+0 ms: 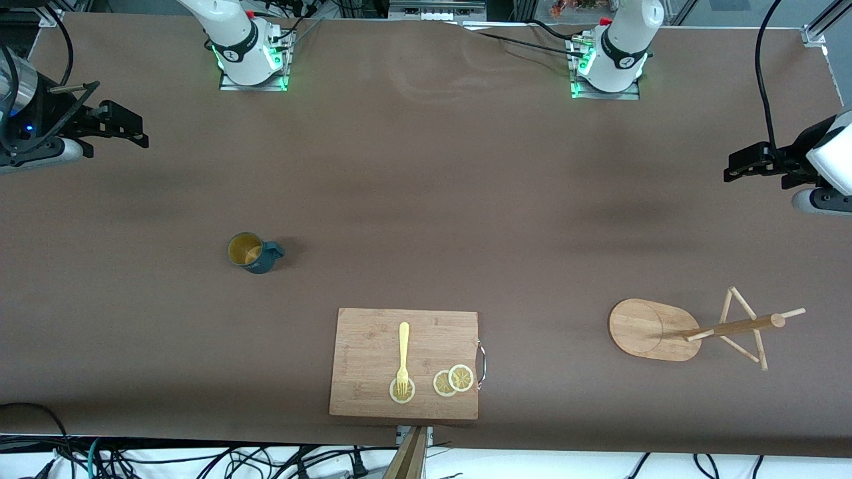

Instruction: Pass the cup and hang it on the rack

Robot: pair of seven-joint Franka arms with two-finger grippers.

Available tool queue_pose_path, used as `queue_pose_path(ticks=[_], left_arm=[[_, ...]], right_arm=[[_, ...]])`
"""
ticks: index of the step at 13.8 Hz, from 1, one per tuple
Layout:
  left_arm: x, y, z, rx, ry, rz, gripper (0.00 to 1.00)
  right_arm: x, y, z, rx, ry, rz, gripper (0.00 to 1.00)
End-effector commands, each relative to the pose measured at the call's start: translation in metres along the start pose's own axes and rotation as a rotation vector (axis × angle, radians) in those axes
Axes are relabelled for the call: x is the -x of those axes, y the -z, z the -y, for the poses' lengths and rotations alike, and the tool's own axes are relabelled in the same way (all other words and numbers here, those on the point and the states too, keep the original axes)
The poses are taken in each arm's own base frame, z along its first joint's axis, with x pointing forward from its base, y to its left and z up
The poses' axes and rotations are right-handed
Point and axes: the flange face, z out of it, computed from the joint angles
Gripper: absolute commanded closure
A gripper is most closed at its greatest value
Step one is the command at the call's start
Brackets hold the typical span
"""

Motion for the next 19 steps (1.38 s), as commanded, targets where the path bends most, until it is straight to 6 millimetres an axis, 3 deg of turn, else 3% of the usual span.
queue_pose_path(ticks=[1, 3, 5, 7, 9, 11, 13, 16, 19], left_arm=[[-0.002, 0.006, 0.000, -0.021, -0.012, -0.002, 0.00], [-0.002, 0.005, -0.001, -0.021, -0.013, 0.001, 0.00], [-0.003, 0.005, -0.001, -0.021, -0.013, 0.000, 0.00], [-0.003, 0.005, 0.000, -0.020, -0.012, 0.000, 0.00], [-0.002, 0.005, 0.000, -0.020, -0.012, 0.001, 0.00], [-0.003, 0.005, -0.001, -0.021, -0.013, 0.000, 0.00], [-0.002, 0.005, 0.001, -0.020, -0.010, 0.001, 0.00], [-0.002, 0.005, 0.000, -0.021, -0.012, 0.001, 0.00], [-0.002, 0.005, 0.001, -0.020, -0.010, 0.001, 0.00]], right_arm=[[0.002, 0.001, -0.004, 0.014, 0.014, 0.000, 0.00], [0.001, -0.006, -0.004, 0.012, 0.009, 0.010, 0.00], [-0.001, -0.026, -0.006, 0.009, 0.005, 0.018, 0.00], [-0.010, -0.071, -0.008, 0.014, 0.009, 0.000, 0.00], [-0.025, -0.136, -0.009, 0.021, 0.029, -0.025, 0.00], [-0.053, -0.197, -0.013, 0.026, 0.040, -0.047, 0.00], [-0.076, -0.249, -0.004, 0.025, 0.072, -0.031, 0.00], [-0.097, -0.307, 0.000, 0.034, 0.088, -0.061, 0.01], [-0.103, -0.326, -0.002, 0.034, 0.090, -0.068, 0.06]])
